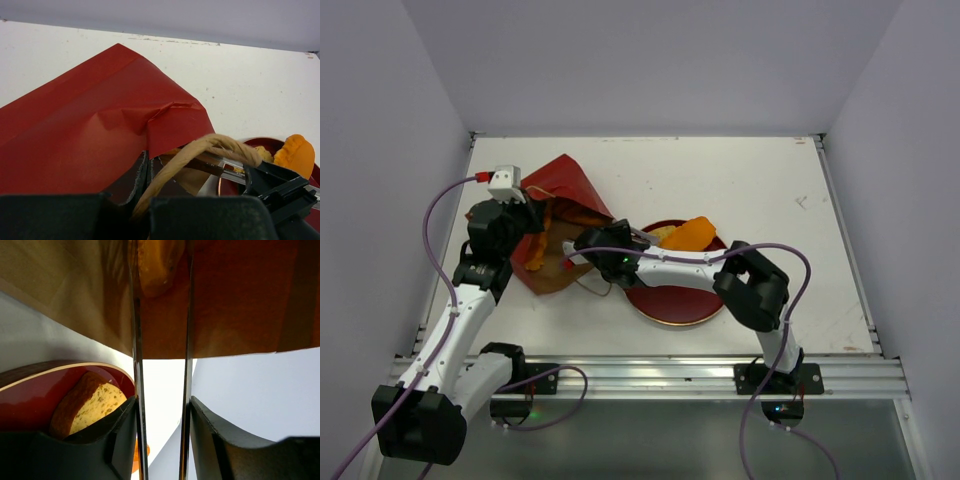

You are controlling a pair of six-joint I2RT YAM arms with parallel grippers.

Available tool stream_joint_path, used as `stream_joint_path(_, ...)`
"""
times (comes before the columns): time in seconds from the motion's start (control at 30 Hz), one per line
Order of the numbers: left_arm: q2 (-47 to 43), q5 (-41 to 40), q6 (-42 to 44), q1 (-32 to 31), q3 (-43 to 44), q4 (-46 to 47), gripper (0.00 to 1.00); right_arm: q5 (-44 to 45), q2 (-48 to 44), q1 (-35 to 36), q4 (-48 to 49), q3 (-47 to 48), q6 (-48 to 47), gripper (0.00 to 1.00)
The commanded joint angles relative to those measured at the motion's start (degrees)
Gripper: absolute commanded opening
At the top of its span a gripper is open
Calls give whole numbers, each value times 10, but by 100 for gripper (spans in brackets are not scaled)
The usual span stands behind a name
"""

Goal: Take the fake bread out of the paper bag

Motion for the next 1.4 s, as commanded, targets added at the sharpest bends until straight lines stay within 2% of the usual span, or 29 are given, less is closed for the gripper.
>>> stream_joint_path(0.0,-10,5,-12,4,14,34,0,34,16,-4,32,14,-10,45)
stream_joint_path(0.23,-11,5,-12,4,14,34,0,29,7,-4,28,14,-9,22)
stream_joint_path(0.53,-8,-1,-14,8,14,33,0,-5,-48,-3,-10,8,21,0)
stream_joint_path(0.97,3,-9,-14,15,11,29,0,-65,-135,7,-68,-32,51,0)
stream_joint_path(1.23,8,-9,-15,17,10,29,0,-144,-179,9,-163,-1,108,0)
stream_joint_path(1.37,12,-10,-20,18,11,32,0,-148,-200,9,-192,11,110,0)
